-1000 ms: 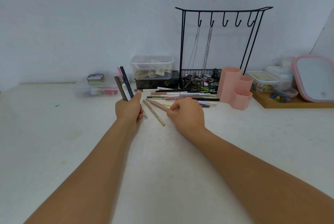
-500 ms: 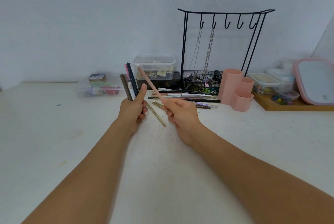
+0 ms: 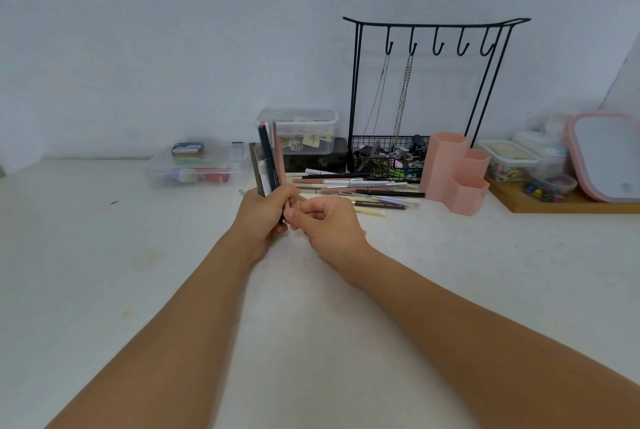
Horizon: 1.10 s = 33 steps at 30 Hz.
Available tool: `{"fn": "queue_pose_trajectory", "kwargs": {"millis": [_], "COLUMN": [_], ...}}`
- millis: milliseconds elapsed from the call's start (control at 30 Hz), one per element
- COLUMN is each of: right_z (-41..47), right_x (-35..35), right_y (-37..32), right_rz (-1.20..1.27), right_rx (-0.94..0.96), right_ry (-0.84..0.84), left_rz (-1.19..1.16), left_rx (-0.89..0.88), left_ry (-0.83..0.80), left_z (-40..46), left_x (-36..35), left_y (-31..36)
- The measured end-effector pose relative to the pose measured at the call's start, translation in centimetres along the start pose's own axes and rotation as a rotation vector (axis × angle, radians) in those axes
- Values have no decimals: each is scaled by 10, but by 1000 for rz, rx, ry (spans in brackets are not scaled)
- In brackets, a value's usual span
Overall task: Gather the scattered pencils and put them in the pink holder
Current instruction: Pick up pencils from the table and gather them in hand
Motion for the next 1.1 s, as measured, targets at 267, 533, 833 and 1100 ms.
{"fn": "queue_pose_trajectory", "kwargs": {"millis": [267,533,833,1100], "right_z": [3,27,39,45], "right_x": [-7,-47,-81,-60], "right_y": [-13,-25,-13,-13], "right_rz": [-660,-1051,-1218,-984], "right_rx": [383,158,94,110], "right_ry": [42,-86,-40,21], "left_rz": [-243,-290,-209,-143], "left_rx": [32,93,14,36], "left_ry": [114,437,370,302], "left_z": [7,15,16,17], "left_x": [16,72,74,66], "left_y": [0,-9,-8,-7]}}
Point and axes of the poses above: each hand's wrist, its own z-axis towards the middle knuckle, its own x-axis out of the back of the hand, y = z × x, the point moved 5 cm from there along z, towards the middle knuckle, and after that the axes turned 8 degrees about z, right-handed, at the moved point
